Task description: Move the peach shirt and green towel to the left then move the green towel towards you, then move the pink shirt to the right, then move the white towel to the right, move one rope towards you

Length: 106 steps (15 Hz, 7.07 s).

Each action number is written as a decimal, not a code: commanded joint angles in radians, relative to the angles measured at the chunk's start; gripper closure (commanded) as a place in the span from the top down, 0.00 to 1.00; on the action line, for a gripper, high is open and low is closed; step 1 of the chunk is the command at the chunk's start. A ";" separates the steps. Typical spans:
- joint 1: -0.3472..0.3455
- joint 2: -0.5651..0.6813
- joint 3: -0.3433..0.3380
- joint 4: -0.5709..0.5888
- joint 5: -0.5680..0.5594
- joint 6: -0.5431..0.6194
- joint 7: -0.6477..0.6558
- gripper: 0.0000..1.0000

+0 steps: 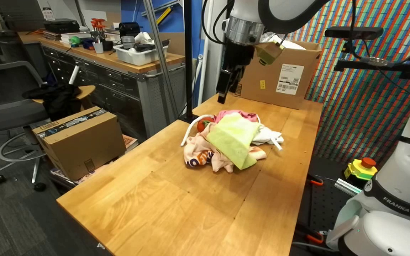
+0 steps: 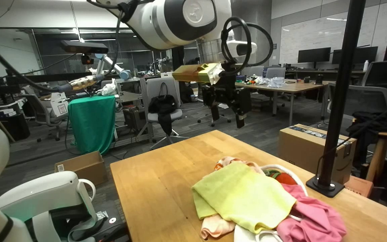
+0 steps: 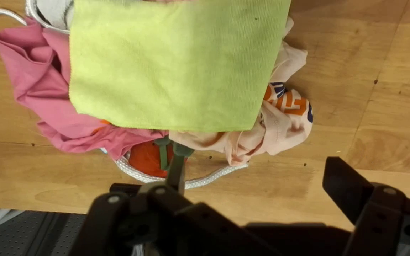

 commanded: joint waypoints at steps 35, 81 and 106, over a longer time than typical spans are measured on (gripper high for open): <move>-0.063 0.434 -0.023 0.033 0.161 0.001 -0.272 0.94; 0.133 0.233 0.120 0.261 0.039 0.338 -0.005 0.09; 0.377 0.570 0.195 0.651 -0.400 -0.088 0.151 0.09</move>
